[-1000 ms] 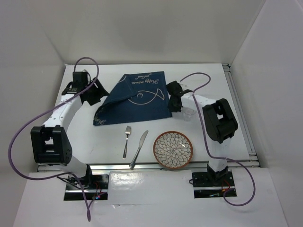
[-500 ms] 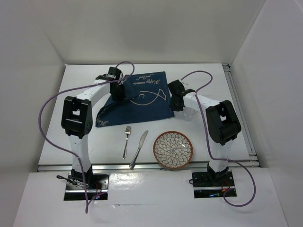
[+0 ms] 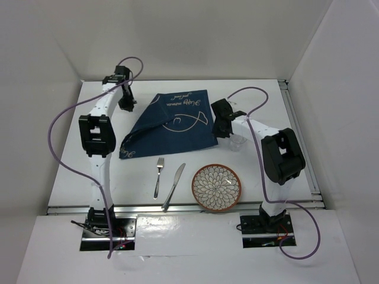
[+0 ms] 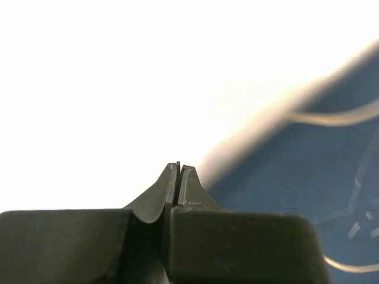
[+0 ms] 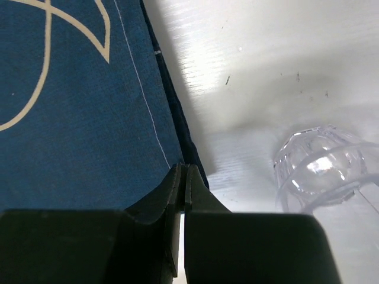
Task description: Set the dinner table for one person
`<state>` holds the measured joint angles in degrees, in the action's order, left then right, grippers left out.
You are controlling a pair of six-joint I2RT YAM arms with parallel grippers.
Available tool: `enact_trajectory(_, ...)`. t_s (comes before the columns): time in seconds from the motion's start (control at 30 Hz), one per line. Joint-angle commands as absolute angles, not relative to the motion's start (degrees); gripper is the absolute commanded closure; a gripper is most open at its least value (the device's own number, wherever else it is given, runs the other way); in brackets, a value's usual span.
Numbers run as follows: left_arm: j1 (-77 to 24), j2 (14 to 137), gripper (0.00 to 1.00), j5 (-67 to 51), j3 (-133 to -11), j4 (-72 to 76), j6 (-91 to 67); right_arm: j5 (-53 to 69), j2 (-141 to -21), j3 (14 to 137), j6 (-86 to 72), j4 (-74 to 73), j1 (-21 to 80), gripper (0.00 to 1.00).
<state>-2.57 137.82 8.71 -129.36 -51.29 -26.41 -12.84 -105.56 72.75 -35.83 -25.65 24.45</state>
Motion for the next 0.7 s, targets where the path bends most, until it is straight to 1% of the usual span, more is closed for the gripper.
enact_trajectory(0.0, -0.5, 128.3, 1.00, 7.2, -125.9, -50.0, -28.0, -12.6, -102.0, 71.8, -35.3, -26.1, 24.1, 1.00)
enact_trajectory(0.03, -0.5, 124.8, 1.00, 0.9, -117.2, -45.4, -24.8, -12.6, -102.0, 71.8, -35.3, -26.1, 24.1, 1.00)
enact_trajectory(0.07, -2.2, 121.8, 1.00, -1.0, -114.0, -40.0, -23.2, -12.6, -102.0, 71.8, -35.3, -25.6, 24.1, 1.00)
enact_trajectory(0.1, -3.4, 120.1, 1.00, -1.1, -112.8, -39.9, -22.1, -12.6, -102.0, 71.8, -35.3, -25.6, 24.1, 1.00)
enact_trajectory(0.17, -8.1, 119.9, 1.00, 3.3, -113.5, -46.9, -19.6, -12.6, -102.0, 71.8, -35.3, -25.6, 24.6, 1.00)
enact_trajectory(0.23, -10.8, 119.9, 1.00, 6.9, -112.6, -49.6, -20.2, -12.6, -102.6, 71.8, -35.9, -25.6, 24.6, 1.00)
enact_trajectory(0.27, -11.9, 119.2, 1.00, 9.6, -108.3, -49.7, -20.9, -12.6, -102.6, 71.8, -35.9, -25.6, 24.6, 1.00)
enact_trajectory(0.3, -13.7, 118.0, 1.00, 9.6, -105.3, -49.0, -20.9, -12.6, -102.6, 71.8, -35.9, -25.6, 24.6, 1.00)
enact_trajectory(0.33, -14.4, 116.4, 1.00, 9.6, -102.1, -45.4, -21.5, -12.6, -102.6, 71.3, -35.9, -25.6, 24.6, 1.00)
enact_trajectory(0.37, -15.1, 114.6, 1.00, 8.6, -95.2, -42.9, -21.5, -12.0, -102.6, 71.3, -35.9, -25.6, 24.6, 1.00)
enact_trajectory(0.43, -16.3, 110.8, 1.00, 7.9, -89.7, -39.0, -21.5, -12.0, -102.6, 71.3, -35.9, -25.6, 25.1, 1.00)
enact_trajectory(0.53, -17.5, 112.7, 1.00, 9.0, -87.5, -37.6, -21.5, -11.3, -102.6, 70.8, -35.3, -24.4, 25.1, 1.00)
enact_trajectory(0.6, -17.5, 114.5, 1.00, 13.3, -89.4, -40.3, -22.5, -10.2, -102.6, 70.8, -34.5, -24.4, 25.1, 1.00)
enact_trajectory(0.67, -17.5, 116.4, 1.00, 14.7, -90.7, -40.3, -22.5, -8.6, -103.6, 70.8, -33.3, -23.7, 25.1, 1.00)
